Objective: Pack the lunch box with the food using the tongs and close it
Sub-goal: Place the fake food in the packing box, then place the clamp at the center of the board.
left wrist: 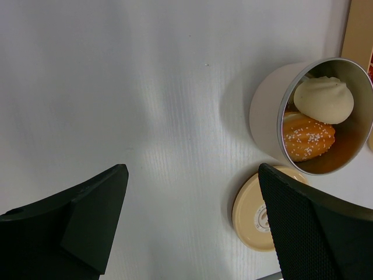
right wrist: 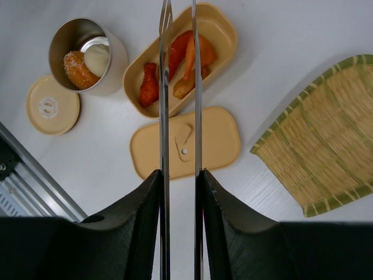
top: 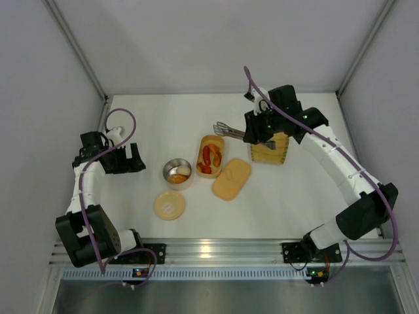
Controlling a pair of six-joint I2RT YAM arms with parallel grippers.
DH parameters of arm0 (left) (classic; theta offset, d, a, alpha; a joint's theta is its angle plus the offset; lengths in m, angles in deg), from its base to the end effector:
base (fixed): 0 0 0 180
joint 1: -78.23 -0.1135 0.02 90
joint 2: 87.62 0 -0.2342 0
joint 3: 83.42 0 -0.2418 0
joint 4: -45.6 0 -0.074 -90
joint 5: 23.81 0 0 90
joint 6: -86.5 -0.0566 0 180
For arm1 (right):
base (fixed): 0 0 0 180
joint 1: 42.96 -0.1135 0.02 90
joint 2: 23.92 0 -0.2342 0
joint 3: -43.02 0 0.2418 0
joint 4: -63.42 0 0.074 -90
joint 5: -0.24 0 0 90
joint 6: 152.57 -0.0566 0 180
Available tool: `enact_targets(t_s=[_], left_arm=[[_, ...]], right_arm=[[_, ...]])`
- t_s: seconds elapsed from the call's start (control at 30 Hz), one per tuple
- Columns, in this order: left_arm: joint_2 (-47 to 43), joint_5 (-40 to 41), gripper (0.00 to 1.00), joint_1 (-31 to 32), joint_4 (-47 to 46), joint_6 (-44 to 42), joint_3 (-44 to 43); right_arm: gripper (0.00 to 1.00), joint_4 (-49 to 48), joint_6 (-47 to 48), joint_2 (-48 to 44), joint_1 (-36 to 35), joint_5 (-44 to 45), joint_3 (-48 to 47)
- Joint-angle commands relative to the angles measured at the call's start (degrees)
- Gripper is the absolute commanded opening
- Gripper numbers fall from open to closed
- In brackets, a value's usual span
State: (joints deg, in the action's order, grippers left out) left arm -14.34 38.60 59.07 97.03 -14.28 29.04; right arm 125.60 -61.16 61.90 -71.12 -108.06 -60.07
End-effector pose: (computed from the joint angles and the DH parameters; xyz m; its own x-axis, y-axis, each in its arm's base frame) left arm 0.2547 0.0607 0.2093 -0.7898 -0.0989 -0.6054 0.0957 0.9550 -0.2809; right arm 0.2775 0.1687 0.3287 -0.6064 -0.3511 -0.7135 -0.6592 0.7237 0.2042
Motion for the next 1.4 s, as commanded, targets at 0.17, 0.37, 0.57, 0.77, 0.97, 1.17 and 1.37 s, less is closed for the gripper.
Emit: enact_targets(t_s=[0.17,0.37,0.57,0.77,0.97,1.17,1.37], left_arm=[[-2.87,0.7,0.98,-0.44,-1.37,-2.13,-0.09],[-2.79,0.26,0.98,-0.44,-1.55,-2.13,-0.18],[-2.17,-0.27,0.98,-0.44,-1.99,-1.87,0.08],[-2.17,0.0,0.98,-0.44,-2.52,-1.96,1.22],[-2.61,0.7,0.98,-0.44,-2.78,-2.75,1.66],[-2.17,0.44,0.98,-0.44,-2.96,-2.84,1.93],[-1.91,0.26,0.98,-0.44,-3.05,-2.75,1.93]], right_arm=[[0.31,2.37,5.96,-6.54,16.63,3.62,0.74],[0.3,2.02,14.48,-6.99,35.79,3.1,6.63],[0.3,-2.54,22.05,-1.9,48.81,1.96,12.08],[0.29,-7.99,25.74,5.92,51.72,3.54,14.9],[0.3,-10.9,29.61,9.71,52.16,3.1,19.2],[0.26,-11.43,32.69,12.26,52.42,4.68,23.51],[0.35,-12.21,33.83,13.76,52.51,5.12,26.41]])
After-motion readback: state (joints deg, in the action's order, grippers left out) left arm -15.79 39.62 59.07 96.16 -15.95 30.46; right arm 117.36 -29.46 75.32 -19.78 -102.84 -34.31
